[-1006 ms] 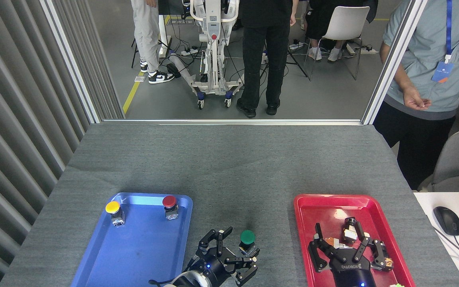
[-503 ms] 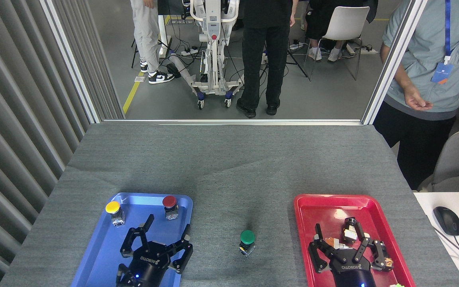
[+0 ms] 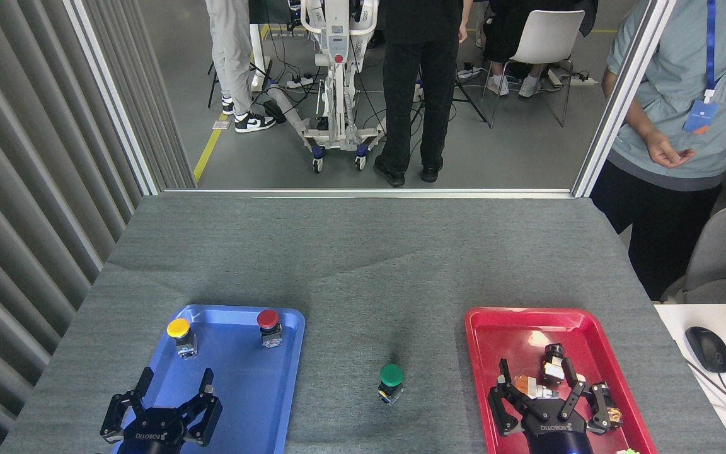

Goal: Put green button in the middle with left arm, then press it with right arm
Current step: 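Move the right hand over the green button and press down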

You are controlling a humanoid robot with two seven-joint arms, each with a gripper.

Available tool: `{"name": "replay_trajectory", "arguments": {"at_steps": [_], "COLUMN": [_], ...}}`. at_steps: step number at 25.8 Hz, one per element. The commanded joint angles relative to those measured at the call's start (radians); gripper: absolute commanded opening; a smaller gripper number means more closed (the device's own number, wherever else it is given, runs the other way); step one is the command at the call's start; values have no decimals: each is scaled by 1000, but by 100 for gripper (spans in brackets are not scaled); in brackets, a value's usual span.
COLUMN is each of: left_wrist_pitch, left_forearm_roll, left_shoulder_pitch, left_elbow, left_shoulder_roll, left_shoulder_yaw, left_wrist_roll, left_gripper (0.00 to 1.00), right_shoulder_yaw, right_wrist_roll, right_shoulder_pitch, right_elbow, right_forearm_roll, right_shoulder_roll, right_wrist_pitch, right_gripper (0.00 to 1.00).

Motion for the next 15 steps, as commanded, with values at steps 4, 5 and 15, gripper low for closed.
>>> {"name": "replay_trajectory", "arguments": {"at_steps": [4, 5, 15], "left_wrist_pitch": [-17, -17, -17], "left_forearm_roll": [2, 2, 5], "left_shoulder_pitch": [10, 10, 8], "left_elbow": [16, 16, 15], "left_shoulder_roll": [-4, -4, 5], "left_shoulder_yaw": [20, 22, 26], "left_wrist_roll": [-5, -3, 0], "left_gripper": [99, 99, 99], "right_shoulder_yaw": [31, 38, 193], "right_wrist_roll": [2, 2, 10], "right_shoulder_pitch": [3, 3, -18], "right_elbow": [2, 2, 17], "right_forearm_roll": [-1, 1, 7], "right_shoulder_roll": [5, 7, 55], "right_wrist_pitch": [1, -3, -1], "right_gripper": [89, 81, 40]}}
